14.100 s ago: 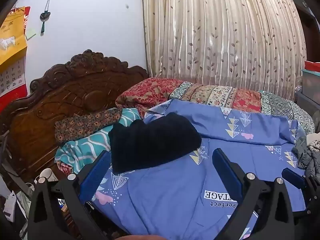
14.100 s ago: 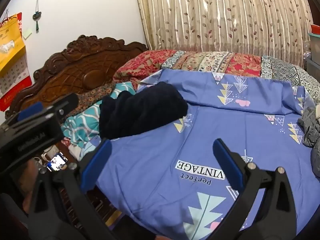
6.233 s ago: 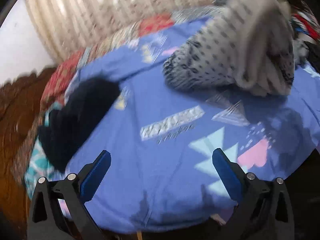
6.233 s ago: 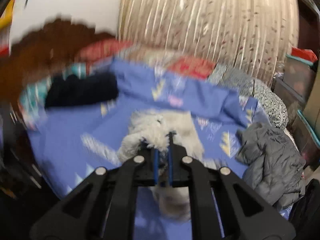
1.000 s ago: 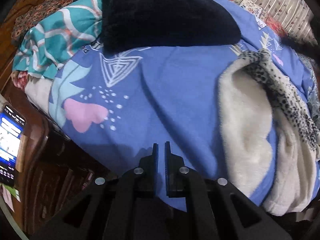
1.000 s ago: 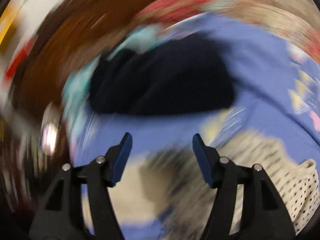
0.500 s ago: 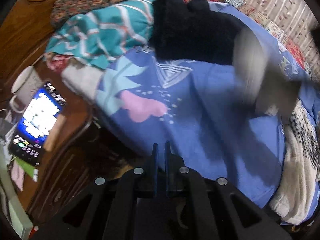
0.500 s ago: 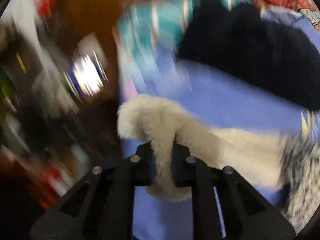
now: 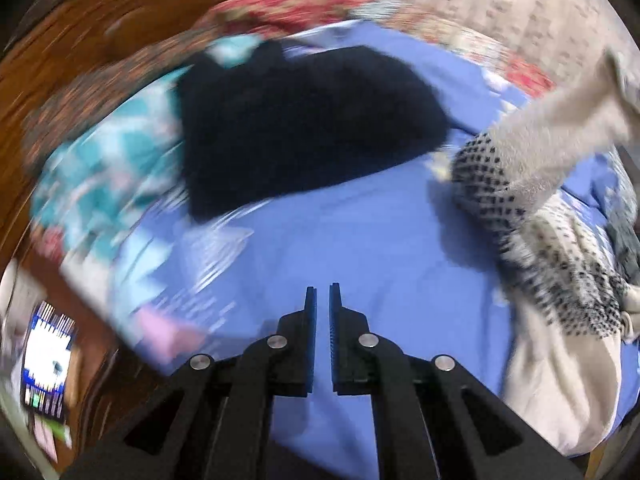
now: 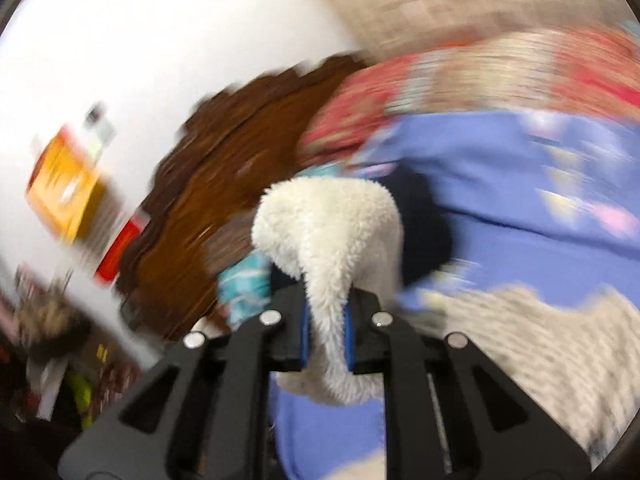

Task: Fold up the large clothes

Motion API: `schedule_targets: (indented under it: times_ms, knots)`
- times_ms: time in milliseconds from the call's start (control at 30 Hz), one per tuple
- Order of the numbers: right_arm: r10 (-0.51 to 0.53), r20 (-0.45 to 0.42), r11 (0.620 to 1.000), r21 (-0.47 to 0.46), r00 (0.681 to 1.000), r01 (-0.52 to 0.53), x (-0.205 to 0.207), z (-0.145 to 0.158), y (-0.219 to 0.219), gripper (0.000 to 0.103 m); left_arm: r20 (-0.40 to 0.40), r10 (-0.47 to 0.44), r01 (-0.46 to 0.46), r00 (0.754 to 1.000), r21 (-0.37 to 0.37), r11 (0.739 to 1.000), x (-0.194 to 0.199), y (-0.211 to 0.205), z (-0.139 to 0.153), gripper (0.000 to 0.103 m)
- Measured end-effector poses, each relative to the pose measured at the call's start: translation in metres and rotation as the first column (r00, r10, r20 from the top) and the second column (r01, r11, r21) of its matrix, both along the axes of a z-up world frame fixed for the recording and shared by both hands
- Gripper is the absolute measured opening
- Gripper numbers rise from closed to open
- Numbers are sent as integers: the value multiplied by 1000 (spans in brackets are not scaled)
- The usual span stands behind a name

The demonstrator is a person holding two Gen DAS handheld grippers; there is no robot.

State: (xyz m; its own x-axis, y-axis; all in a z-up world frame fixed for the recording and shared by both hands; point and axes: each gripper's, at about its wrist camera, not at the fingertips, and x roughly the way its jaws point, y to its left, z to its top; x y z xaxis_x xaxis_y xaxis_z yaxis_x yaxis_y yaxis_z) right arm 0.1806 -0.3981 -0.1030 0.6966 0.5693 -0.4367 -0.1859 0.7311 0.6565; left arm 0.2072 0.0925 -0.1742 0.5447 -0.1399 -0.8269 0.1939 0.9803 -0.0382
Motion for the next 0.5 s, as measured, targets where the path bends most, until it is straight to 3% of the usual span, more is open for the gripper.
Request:
schedule_targets:
  times_ms: [33, 67, 133, 167, 267, 333, 367, 433, 500]
  knots:
    - [-90, -23, 995, -47, 996, 89, -19, -21, -32, 14, 4, -32, 32, 999, 0, 999, 8, -19, 0, 29]
    - [-90, -23, 995, -47, 996, 89, -19, -21, -32, 19, 7, -72, 72, 997, 1, 997, 18, -43, 0, 29]
    - [-261, -109, 949, -214, 959, 234, -50, -67, -69, 68, -11, -138, 138, 990, -3, 990, 41, -89, -7, 29]
    - [-334, -165, 918, -279, 928, 281, -62, -90, -84, 85, -36, -164, 164, 986, -8, 986, 55, -113, -12, 30]
    - [-509, -252, 842, -342, 823, 416, -103, -142, -133, 84, -98, -211, 212, 972, -9, 977, 92, -173, -30, 30]
    - [-593, -251, 800, -288, 765, 526, -131, -152, -163, 84, -157, -237, 232, 959, -54, 971, 113, -209, -42, 30]
    - [-602, -242, 797, -251, 761, 550, -139, -150, -171, 82, -182, -249, 237, 951, -83, 968, 120, -220, -45, 30]
    - [-575, -204, 815, -221, 792, 535, -147, -143, -168, 80, -208, -263, 239, 942, -133, 962, 127, -242, -54, 30]
    - [-522, -161, 840, -266, 837, 473, -137, -135, -148, 76, -208, -255, 240, 944, -92, 966, 128, -257, -64, 30]
